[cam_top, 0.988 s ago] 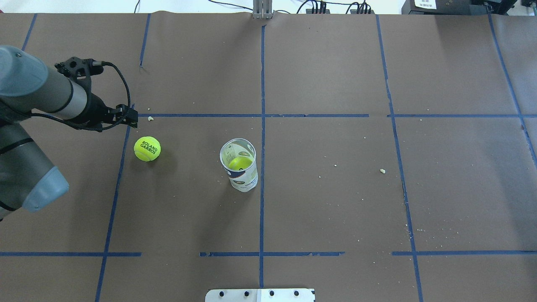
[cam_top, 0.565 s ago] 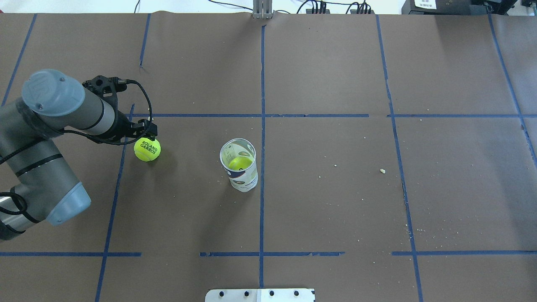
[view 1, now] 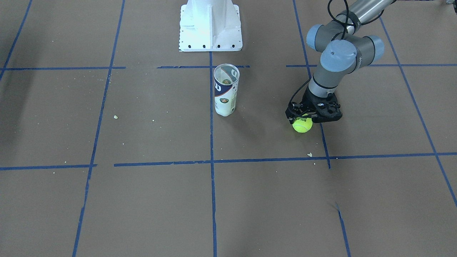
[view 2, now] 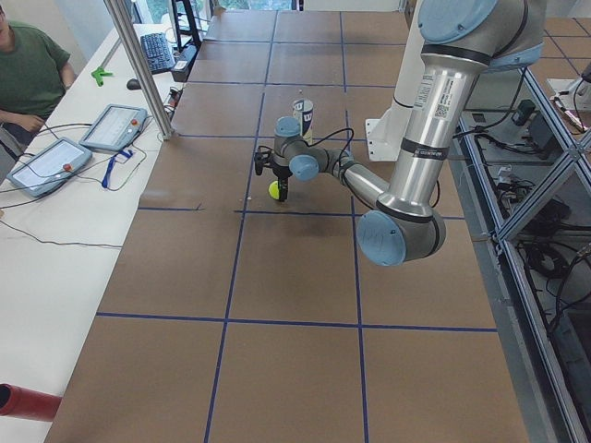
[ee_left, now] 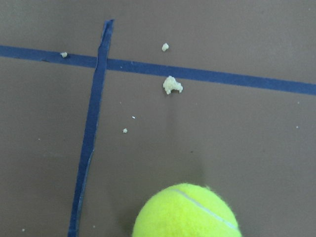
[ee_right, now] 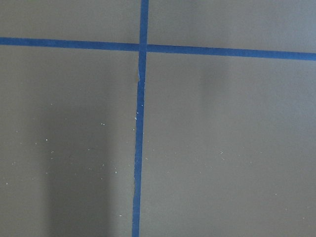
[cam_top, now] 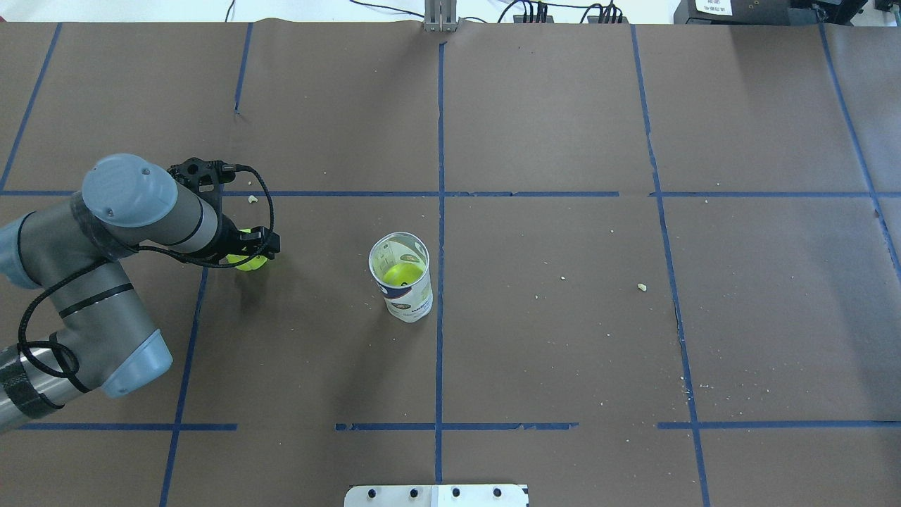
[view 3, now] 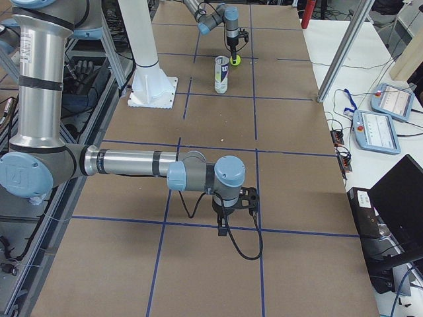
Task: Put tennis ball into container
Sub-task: 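Lower the left gripper and close it around the tennis ball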
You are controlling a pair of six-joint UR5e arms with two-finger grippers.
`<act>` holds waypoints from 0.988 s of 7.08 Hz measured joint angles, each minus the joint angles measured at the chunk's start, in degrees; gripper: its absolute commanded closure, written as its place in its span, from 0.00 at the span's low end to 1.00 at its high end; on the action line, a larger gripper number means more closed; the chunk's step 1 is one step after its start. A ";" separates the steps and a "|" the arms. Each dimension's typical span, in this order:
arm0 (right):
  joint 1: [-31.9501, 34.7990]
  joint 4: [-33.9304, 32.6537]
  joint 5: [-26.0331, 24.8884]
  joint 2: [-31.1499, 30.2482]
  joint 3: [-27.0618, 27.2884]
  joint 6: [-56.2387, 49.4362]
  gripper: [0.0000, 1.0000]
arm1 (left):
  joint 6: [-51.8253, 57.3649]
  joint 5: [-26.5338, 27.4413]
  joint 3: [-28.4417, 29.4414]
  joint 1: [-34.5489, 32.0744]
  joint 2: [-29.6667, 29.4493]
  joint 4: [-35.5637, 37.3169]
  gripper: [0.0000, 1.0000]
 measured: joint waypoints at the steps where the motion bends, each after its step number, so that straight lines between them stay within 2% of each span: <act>1: 0.00 0.00 0.00 -0.01 0.00 0.00 0.00 | -0.10 0.02 0.90 0.28 -0.47 -1.05 0.64; 2: 0.00 0.00 0.00 -0.01 0.00 0.00 0.00 | -0.18 0.03 1.26 0.36 -0.87 -1.50 0.93; 4: 0.00 0.00 0.00 0.01 0.00 0.00 0.00 | -0.22 0.03 0.48 0.25 -1.04 -1.59 1.00; 5: 0.00 0.00 0.00 0.01 0.00 0.00 0.00 | -0.25 0.01 -1.20 -0.06 -0.95 -1.27 1.00; 7: 0.00 0.00 0.00 -0.01 0.00 0.00 0.00 | -1.07 -0.03 -8.69 -1.38 -0.85 4.94 1.00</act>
